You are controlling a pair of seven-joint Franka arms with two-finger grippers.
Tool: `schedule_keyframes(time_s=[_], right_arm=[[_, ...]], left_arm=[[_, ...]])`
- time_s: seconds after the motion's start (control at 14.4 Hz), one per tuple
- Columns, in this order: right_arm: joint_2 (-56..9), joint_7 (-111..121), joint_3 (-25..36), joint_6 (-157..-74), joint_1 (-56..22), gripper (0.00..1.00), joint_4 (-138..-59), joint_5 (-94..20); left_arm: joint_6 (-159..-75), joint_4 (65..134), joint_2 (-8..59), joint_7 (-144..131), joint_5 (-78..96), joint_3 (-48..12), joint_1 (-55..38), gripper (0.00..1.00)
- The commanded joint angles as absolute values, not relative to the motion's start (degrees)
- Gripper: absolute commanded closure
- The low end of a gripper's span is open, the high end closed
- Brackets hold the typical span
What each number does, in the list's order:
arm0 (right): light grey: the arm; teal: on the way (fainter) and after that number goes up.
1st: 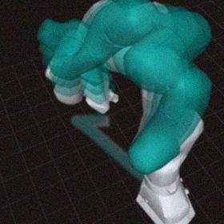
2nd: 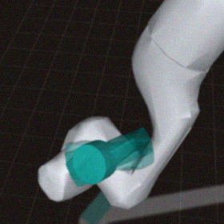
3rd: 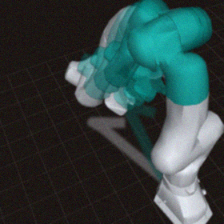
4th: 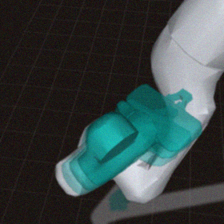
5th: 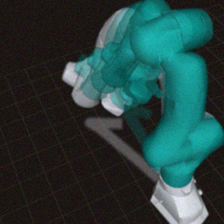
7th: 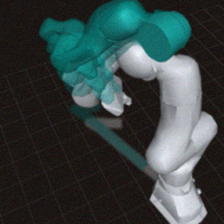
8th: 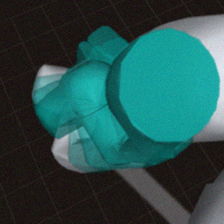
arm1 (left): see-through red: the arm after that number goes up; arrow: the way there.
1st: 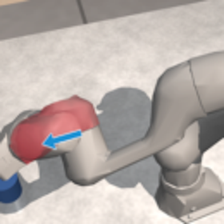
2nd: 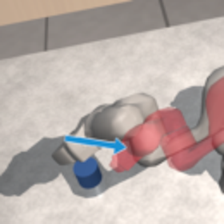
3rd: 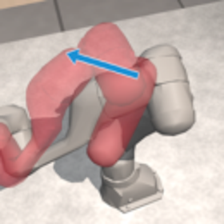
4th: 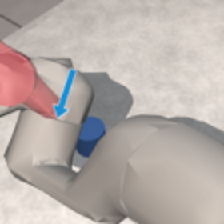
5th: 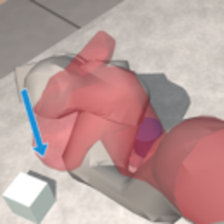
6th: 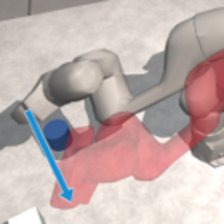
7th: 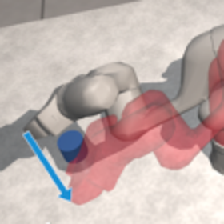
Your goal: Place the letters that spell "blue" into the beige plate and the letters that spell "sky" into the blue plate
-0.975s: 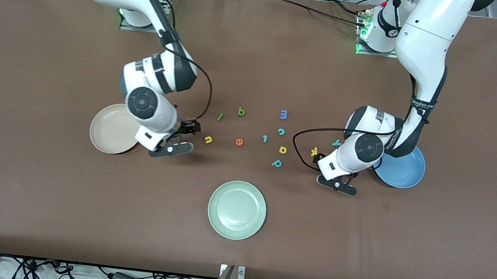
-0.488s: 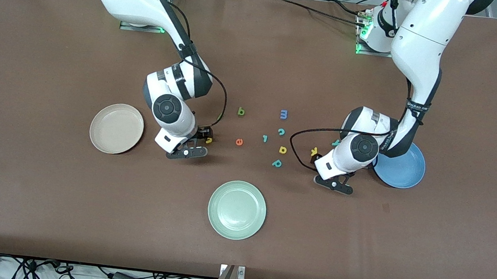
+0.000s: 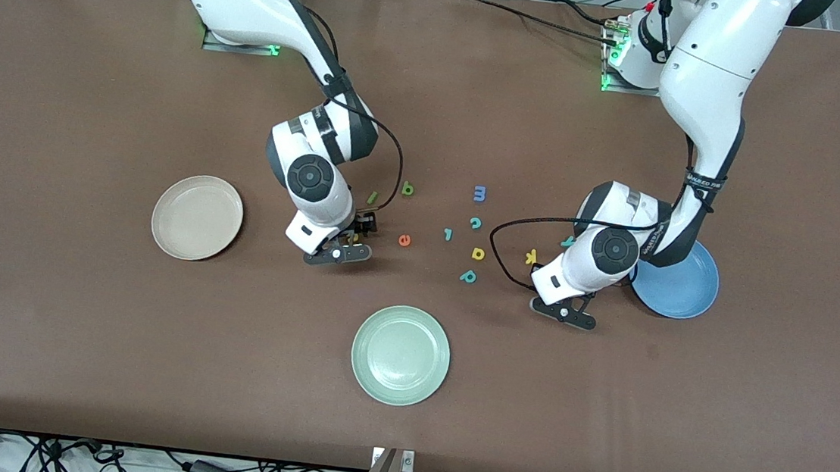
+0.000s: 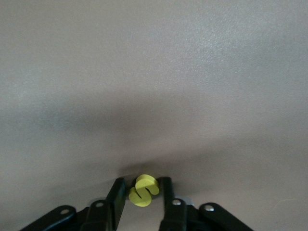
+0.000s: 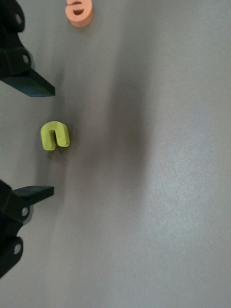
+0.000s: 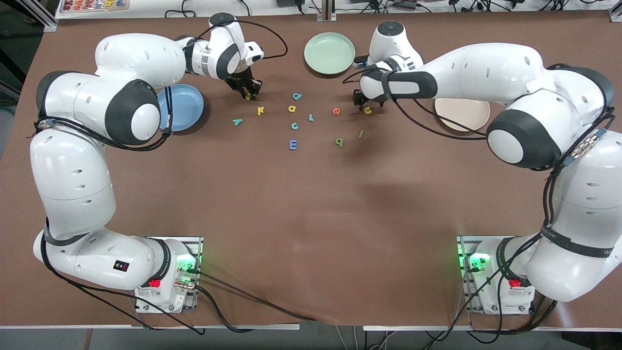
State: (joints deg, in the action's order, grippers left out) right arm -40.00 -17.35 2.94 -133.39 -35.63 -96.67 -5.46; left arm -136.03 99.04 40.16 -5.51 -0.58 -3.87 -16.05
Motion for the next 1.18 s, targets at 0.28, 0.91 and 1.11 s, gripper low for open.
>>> schedule_keyframes(time_s=[0.28, 0.91, 1.11], right_arm=[[-41.49, -17.58, 3.52, -134.74, -36.91, 0.35, -95.71, -5.71], [-42.01, -17.31, 3.6, -134.74, -36.83, 0.53, -95.62, -5.71], [-41.92, -17.14, 3.69, -134.74, -36.74, 0.63, -95.62, -5.71]], left_arm=[[-132.56, 98.97, 36.66, -5.1, -0.26, -2.73, -16.0, 0.94], [-117.16, 100.1, 29.27, 5.33, -8.26, -1.84, -2.13, 0.94], [-120.04, 105.28, 28.92, 10.37, -8.26, -2.29, 2.98, 0.89]])
